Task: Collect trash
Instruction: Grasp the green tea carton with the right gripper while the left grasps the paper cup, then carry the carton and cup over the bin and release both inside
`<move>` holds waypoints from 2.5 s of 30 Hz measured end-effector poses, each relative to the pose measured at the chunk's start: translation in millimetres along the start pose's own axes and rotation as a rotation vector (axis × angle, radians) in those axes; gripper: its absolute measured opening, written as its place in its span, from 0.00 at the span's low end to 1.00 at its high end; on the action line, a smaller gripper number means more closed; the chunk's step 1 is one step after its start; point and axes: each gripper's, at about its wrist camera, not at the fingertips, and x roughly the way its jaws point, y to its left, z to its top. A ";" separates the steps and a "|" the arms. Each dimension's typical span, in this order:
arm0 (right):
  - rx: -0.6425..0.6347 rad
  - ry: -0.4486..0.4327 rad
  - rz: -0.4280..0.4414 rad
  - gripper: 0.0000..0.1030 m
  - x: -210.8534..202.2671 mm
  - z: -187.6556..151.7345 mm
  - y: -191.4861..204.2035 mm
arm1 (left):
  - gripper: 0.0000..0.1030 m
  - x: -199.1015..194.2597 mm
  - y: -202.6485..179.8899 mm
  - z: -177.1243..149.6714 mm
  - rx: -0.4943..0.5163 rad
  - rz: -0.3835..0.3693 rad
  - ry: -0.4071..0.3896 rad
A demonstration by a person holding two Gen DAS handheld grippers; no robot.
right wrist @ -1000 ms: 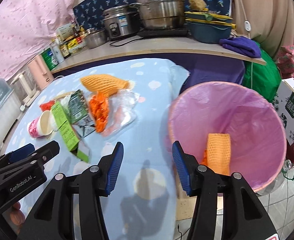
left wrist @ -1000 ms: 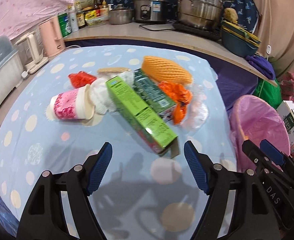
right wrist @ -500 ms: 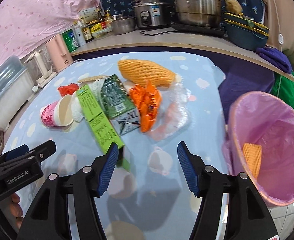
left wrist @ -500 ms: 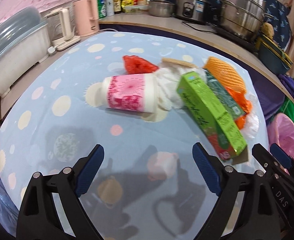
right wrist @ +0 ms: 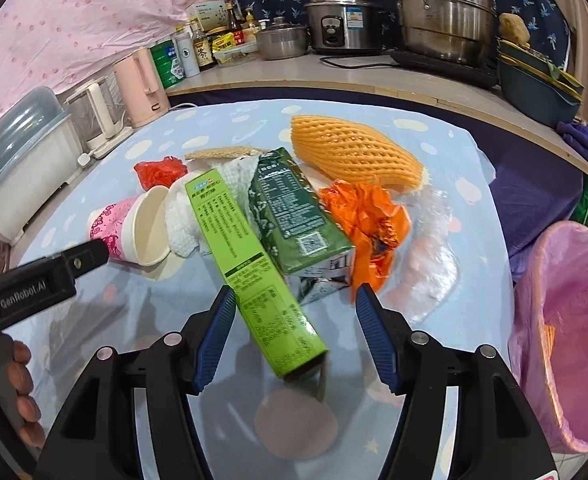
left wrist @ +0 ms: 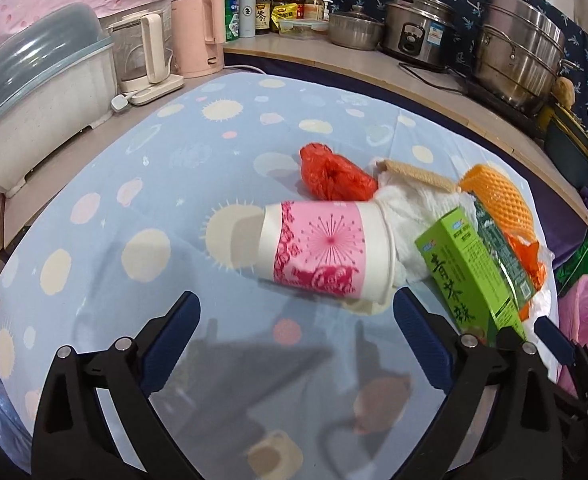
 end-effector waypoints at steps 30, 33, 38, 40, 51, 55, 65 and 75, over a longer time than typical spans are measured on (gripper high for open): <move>-0.030 -0.006 0.103 0.28 -32.2 -13.7 12.6 | 0.79 44.4 -14.5 10.9 0.020 -0.049 0.054; -0.031 -0.015 0.107 0.27 -38.2 -14.4 12.8 | 0.79 35.2 -10.9 9.2 0.007 -0.058 0.037; -0.019 -0.041 0.110 0.27 -53.0 -14.3 6.4 | 0.79 10.2 -8.4 4.2 0.017 -0.050 0.008; -0.007 -0.060 0.108 0.27 -63.3 -15.3 1.4 | 0.79 -1.7 -9.3 1.6 0.023 -0.055 0.000; 0.079 -0.154 0.045 0.27 -121.1 -24.1 -44.6 | 0.79 -82.3 -51.2 -28.9 0.122 -0.150 -0.045; 0.122 -0.173 -0.006 0.27 -137.6 -33.2 -73.8 | 0.79 -102.2 -81.5 -42.5 0.175 -0.211 -0.047; 0.310 -0.168 -0.180 0.27 -166.3 -69.7 -174.1 | 0.79 -124.7 -170.2 -75.0 0.336 -0.351 -0.024; 0.420 -0.111 -0.248 0.27 -156.0 -93.5 -231.4 | 0.79 -128.5 -261.3 -93.0 0.471 -0.441 -0.038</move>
